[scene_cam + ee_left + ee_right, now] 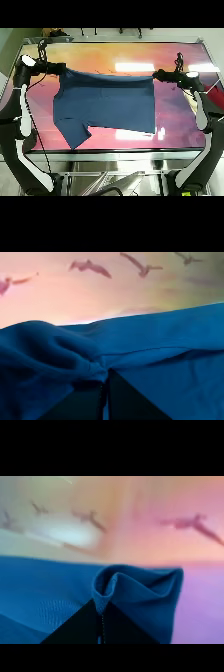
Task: Fold the shirts.
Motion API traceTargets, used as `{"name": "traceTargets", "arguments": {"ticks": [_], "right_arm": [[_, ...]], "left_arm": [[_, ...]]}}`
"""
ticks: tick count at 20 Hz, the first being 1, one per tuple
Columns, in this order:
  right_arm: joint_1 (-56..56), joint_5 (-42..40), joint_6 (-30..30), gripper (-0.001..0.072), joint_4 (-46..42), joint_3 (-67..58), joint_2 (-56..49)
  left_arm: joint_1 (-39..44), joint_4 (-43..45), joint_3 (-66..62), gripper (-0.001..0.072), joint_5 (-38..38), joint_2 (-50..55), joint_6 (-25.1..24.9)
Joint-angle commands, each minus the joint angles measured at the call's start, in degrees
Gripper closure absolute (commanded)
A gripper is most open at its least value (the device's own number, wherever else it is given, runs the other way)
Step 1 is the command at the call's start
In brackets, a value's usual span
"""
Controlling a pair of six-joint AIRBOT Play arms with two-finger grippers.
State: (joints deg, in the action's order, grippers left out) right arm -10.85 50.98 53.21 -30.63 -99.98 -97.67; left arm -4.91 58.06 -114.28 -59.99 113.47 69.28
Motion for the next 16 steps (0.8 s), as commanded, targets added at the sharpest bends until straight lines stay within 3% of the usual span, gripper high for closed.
{"name": "traceTargets", "arguments": {"ticks": [1, 6, 16], "right_arm": [[1.8, 4.0, 9.6, 0.0695, -16.8, 0.3, 0.2], [6.8, 3.8, 12.2, 0.0696, -26.9, 2.3, 2.7], [8.5, 1.1, 15.8, 0.0695, -34.2, 2.3, 4.5]], "left_arm": [[0.5, 7.8, 0.8, 0.0692, -2.1, -0.1, 1.8], [2.7, 17.5, 0.8, 0.0692, -4.8, -0.1, 4.3], [2.8, 17.4, 0.8, 0.0692, -5.6, 2.2, 4.3]]}}
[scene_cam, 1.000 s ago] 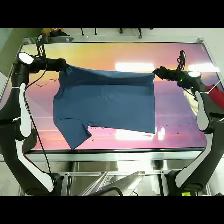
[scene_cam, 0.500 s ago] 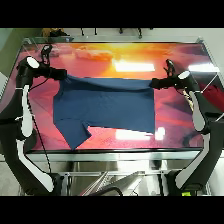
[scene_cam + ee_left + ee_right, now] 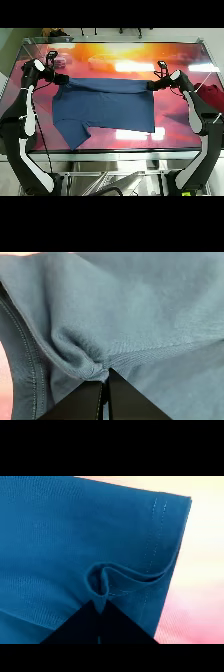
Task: Fold the shirts.
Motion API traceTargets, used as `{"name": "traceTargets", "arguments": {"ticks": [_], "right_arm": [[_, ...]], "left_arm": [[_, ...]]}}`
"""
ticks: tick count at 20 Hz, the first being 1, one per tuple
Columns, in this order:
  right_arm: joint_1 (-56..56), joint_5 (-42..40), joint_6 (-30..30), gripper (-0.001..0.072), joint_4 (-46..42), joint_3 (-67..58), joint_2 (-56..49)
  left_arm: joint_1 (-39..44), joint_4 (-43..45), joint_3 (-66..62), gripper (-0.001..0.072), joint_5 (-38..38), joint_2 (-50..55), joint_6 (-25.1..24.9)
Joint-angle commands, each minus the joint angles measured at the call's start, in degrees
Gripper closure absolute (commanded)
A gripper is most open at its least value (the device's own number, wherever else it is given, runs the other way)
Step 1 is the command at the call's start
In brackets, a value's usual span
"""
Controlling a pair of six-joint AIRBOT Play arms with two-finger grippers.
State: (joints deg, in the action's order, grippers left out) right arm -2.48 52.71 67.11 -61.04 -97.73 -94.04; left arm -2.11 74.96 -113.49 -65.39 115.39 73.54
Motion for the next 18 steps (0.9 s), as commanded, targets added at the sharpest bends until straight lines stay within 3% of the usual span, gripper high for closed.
{"name": "traceTargets", "arguments": {"ticks": [1, 4, 5, 6, 7, 9, 12, 18], "right_arm": [[0.2, -0.6, 2.9, 0.0695, -5.7, 0.0, 1.1], [0.2, -0.3, 3.0, 0.0693, -6.2, 0.0, 1.2], [0.4, 0.5, 3.0, 0.0611, -6.2, 0.0, 1.3], [0.3, 1.7, 3.3, 0.0381, -6.3, 0.0, 1.6], [0.0, 3.5, 4.1, 0.0213, -6.6, 0.0, 2.3], [-1.3, 7.2, 7.5, 0.0188, -7.6, 0.0, 4.5], [-4.2, 12.6, 9.7, 0.0189, -7.3, 0.0, 8.8], [-10.7, 22.9, 10.2, 0.0251, -4.9, 13.1, 17.5]], "left_arm": [[0.0, 0.6, 0.0, 0.0692, -0.5, 0.2, 0.0], [0.0, 0.5, 0.0, 0.069, -0.9, 0.2, 0.0], [0.0, 0.5, 0.0, 0.0617, -2.3, 0.2, 0.0], [0.0, 0.6, -0.5, 0.0165, -4.8, 0.2, 0.0], [-0.2, 0.6, -1.5, 0.0031, -7.5, 0.2, 0.1], [-1.2, 0.6, -5.6, 0.0048, -14.5, 0.0, 2.0], [-3.8, 0.3, -5.0, 0.0048, -18.6, -4.5, 7.7], [-8.0, 0.4, 25.2, 0.0049, -24.5, -22.7, 11.0]]}}
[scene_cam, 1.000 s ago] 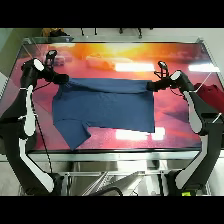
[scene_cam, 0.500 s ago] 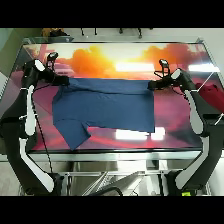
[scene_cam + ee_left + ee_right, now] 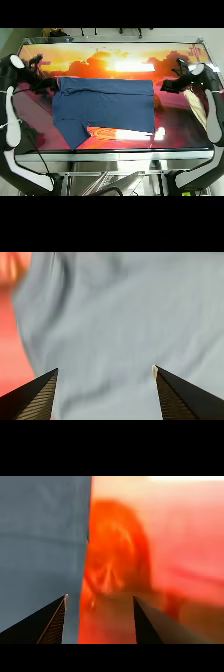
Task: Fold the shirts.
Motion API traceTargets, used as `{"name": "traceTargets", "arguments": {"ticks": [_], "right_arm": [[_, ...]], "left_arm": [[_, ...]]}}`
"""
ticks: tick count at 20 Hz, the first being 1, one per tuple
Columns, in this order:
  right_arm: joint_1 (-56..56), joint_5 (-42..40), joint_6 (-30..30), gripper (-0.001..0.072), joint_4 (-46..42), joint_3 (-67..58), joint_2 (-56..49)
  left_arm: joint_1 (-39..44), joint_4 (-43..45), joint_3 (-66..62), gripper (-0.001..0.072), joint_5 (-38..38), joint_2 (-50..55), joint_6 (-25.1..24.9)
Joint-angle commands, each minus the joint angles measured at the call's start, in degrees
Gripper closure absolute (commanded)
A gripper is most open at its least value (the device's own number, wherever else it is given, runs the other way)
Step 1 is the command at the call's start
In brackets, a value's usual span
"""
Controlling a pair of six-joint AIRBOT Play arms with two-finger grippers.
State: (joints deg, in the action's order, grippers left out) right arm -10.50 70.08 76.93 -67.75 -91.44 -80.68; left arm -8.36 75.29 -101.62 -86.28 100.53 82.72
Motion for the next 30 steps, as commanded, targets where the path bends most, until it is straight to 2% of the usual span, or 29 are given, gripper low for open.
{"name": "traceTargets", "arguments": {"ticks": [1, 5, 11, 16, 22, 25, 27, 28, 29, 30], "right_arm": [[-3.4, 5.6, -0.2, 0.0251, 2.9, 11.7, 6.6], [-4.4, 4.3, -1.3, 0.025, 4.0, 28.5, 14.7], [-4.4, 0.5, -5.0, 0.025, 10.8, 37.6, 15.0], [-4.3, -2.2, -5.2, 0.0251, 11.5, 40.7, 13.7], [-0.8, -3.5, -6.7, 0.0251, 13.7, 41.3, 13.0], [1.6, -5.1, -6.6, 0.0251, 14.3, 41.3, 12.9], [1.7, -5.4, -6.7, 0.0251, 15.5, 41.3, 12.9], [1.7, -5.6, -6.7, 0.0251, 15.5, 41.3, 12.9], [1.7, -5.6, -6.7, 0.0251, 15.5, 41.3, 12.9], [1.7, -5.6, -6.6, 0.0251, 15.5, 41.3, 12.9]], "left_arm": [[-2.3, 0.1, 20.2, 0.0049, -3.1, -11.3, 1.8], [-4.5, -0.3, 43.2, 0.0048, 2.0, -23.0, 1.8], [-5.4, -1.1, 58.8, 0.0048, 9.0, -30.6, 1.2], [-5.4, -11.8, 63.5, 0.0048, 17.3, -29.6, -2.9], [-5.4, -13.1, 60.4, 0.0049, 22.0, -24.3, -4.3], [-5.4, -18.9, 59.8, 0.005, 27.1, -24.3, -5.5], [-5.4, -21.5, 59.8, 0.005, 27.9, -24.3, -5.8], [-5.4, -22.0, 59.8, 0.0074, 27.6, -24.4, -6.2], [-5.4, -21.9, 59.8, 0.027, 27.4, -24.3, -7.0], [-5.4, -21.9, 59.8, 0.04, 27.2, -24.3, -7.9]]}}
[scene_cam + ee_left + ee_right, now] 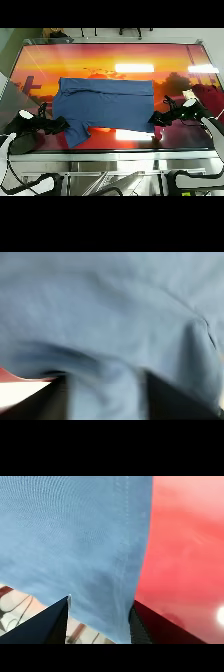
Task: Fold the shirts.
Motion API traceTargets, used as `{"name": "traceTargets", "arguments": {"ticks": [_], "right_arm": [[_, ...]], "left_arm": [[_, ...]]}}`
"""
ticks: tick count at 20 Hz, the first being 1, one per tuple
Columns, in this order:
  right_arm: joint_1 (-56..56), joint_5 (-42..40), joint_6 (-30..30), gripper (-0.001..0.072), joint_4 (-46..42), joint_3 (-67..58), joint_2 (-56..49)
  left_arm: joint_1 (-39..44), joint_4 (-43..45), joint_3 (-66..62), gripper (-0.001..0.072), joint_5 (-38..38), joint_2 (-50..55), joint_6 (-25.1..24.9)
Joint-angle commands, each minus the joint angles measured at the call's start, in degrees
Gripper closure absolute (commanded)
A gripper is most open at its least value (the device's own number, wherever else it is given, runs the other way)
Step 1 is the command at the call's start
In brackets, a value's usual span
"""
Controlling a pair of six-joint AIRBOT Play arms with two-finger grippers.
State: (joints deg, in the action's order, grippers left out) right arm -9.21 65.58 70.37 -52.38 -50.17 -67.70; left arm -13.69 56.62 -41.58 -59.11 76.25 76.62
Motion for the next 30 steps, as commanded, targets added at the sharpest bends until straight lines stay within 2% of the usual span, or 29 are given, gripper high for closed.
{"name": "traceTargets", "arguments": {"ticks": [1, 4, 5, 6, 7, 8, 9, 11, 12, 13, 16, 19, 24, 27, 30], "right_arm": [[0.4, -0.9, -0.1, 0.0251, 0.2, 0.0, 0.0], [0.8, -0.7, -0.1, 0.0252, 0.6, 0.1, -0.1], [1.1, -0.7, -0.1, 0.0252, 0.9, 0.1, -0.1], [1.4, -0.7, -0.1, 0.0252, 1.0, 0.1, -0.2], [1.6, -0.7, -0.1, 0.0254, 1.1, 0.1, -0.3], [1.9, -0.7, -0.1, 0.0325, 1.2, 0.1, -0.4], [2.0, -0.7, -0.1, 0.0476, 1.2, 0.1, -0.5], [2.0, -0.6, -0.2, 0.0513, 1.2, 0.1, -0.4], [1.9, 0.1, -0.7, 0.0641, 1.3, 0.1, -0.2], [1.9, 1.0, -1.6, 0.0693, 1.2, 0.0, 0.6], [0.6, 3.7, -1.2, 0.0693, -1.9, -1.4, 3.8], [-4.1, 5.5, 1.0, 0.0693, -7.2, -1.5, 5.7], [-10.4, 7.6, -0.1, 0.0693, -7.1, -1.5, 5.7], [-11.0, 8.1, -0.1, 0.0693, -6.4, -1.6, 6.7], [-11.0, 5.9, -4.2, 0.0693, 2.3, -4.6, 7.1]], "left_arm": [[0.0, -3.3, -0.2, 0.0417, 0.1, -0.1, -2.2], [0.0, -3.3, -0.2, 0.0419, 0.1, -0.1, -2.3], [0.0, -3.3, -0.2, 0.0534, 0.0, -0.1, -2.4], [0.0, -3.3, -0.2, 0.0691, -0.7, -0.1, -3.8], [0.0, -3.3, -0.2, 0.0692, -1.2, -0.1, -4.0], [0.0, -3.7, -0.2, 0.0692, -1.8, -0.1, -4.1], [0.0, -3.9, -0.2, 0.0692, -2.1, -0.1, -4.2], [0.0, -3.8, -0.2, 0.0692, -2.4, -1.1, -4.4], [0.0, -3.8, -0.2, 0.0692, -2.4, -2.3, -4.4], [-0.1, -3.7, -0.3, 0.0692, -2.6, -4.0, -4.3], [0.0, -2.2, -4.5, 0.0693, -7.7, -8.6, -2.6], [0.0, 8.8, -9.3, 0.0692, -14.1, -12.2, 4.5], [0.0, 11.3, -7.5, 0.0693, -20.4, -19.1, 5.6], [0.0, 11.2, -5.0, 0.0692, -19.8, -24.0, 5.5], [0.0, 9.2, -8.6, 0.0693, -14.7, -24.6, 4.9]]}}
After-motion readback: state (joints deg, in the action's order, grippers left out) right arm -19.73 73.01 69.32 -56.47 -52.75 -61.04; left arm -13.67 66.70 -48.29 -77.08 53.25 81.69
